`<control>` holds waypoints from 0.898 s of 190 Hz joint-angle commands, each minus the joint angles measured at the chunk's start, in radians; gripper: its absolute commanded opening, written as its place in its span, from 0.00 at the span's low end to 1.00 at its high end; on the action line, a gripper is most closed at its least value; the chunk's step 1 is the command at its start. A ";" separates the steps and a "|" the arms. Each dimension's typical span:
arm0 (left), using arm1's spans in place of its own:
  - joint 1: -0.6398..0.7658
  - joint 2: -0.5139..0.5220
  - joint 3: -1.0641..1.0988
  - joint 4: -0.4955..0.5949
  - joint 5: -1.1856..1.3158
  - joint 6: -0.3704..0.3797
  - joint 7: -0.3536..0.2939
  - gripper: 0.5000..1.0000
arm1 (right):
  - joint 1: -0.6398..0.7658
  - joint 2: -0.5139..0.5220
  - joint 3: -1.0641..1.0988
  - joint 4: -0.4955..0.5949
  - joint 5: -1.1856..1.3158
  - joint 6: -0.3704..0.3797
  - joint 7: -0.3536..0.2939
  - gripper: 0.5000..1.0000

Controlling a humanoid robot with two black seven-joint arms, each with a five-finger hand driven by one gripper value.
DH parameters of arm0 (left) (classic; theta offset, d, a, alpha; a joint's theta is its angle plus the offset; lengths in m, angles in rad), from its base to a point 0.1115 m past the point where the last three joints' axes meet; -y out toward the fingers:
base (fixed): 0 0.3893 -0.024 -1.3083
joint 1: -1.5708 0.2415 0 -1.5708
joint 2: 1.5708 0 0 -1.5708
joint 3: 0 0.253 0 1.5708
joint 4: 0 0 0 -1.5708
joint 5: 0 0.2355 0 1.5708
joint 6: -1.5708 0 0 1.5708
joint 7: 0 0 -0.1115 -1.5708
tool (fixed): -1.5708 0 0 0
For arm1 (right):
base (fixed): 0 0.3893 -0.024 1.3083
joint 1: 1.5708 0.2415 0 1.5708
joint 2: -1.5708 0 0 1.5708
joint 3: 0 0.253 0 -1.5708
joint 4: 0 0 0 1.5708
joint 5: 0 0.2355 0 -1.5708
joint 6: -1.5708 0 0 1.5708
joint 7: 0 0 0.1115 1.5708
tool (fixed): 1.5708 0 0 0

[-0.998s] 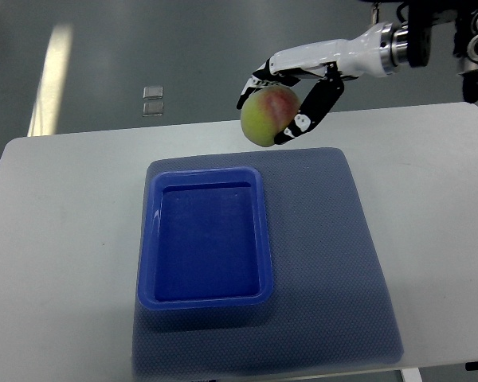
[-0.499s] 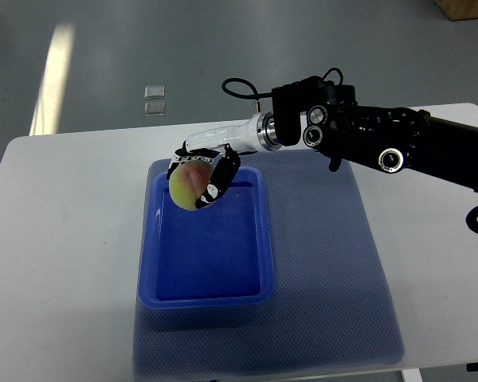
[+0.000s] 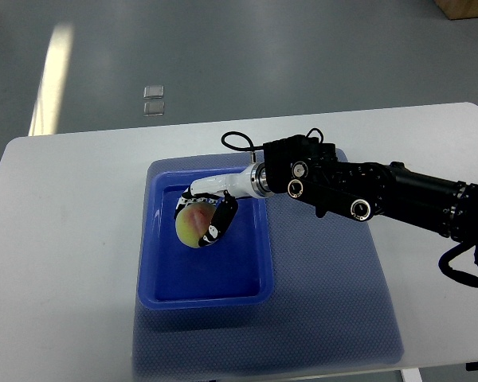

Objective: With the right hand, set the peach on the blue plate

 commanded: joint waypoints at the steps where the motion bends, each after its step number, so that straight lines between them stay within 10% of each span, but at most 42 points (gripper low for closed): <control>1: 0.000 0.000 0.000 0.000 0.000 0.000 0.000 1.00 | -0.005 0.000 0.001 -0.003 0.000 -0.001 0.003 0.70; 19: 0.000 0.000 0.000 0.000 0.000 0.000 0.000 1.00 | -0.003 0.000 0.010 -0.003 0.001 0.008 0.005 0.85; 101: 0.000 0.000 0.000 0.000 0.000 0.000 0.002 1.00 | 0.075 -0.190 0.279 0.019 0.049 0.131 0.006 0.86; 171: 0.000 0.000 0.001 -0.008 0.002 0.000 0.000 1.00 | -0.216 -0.229 0.874 -0.003 0.471 0.094 0.016 0.86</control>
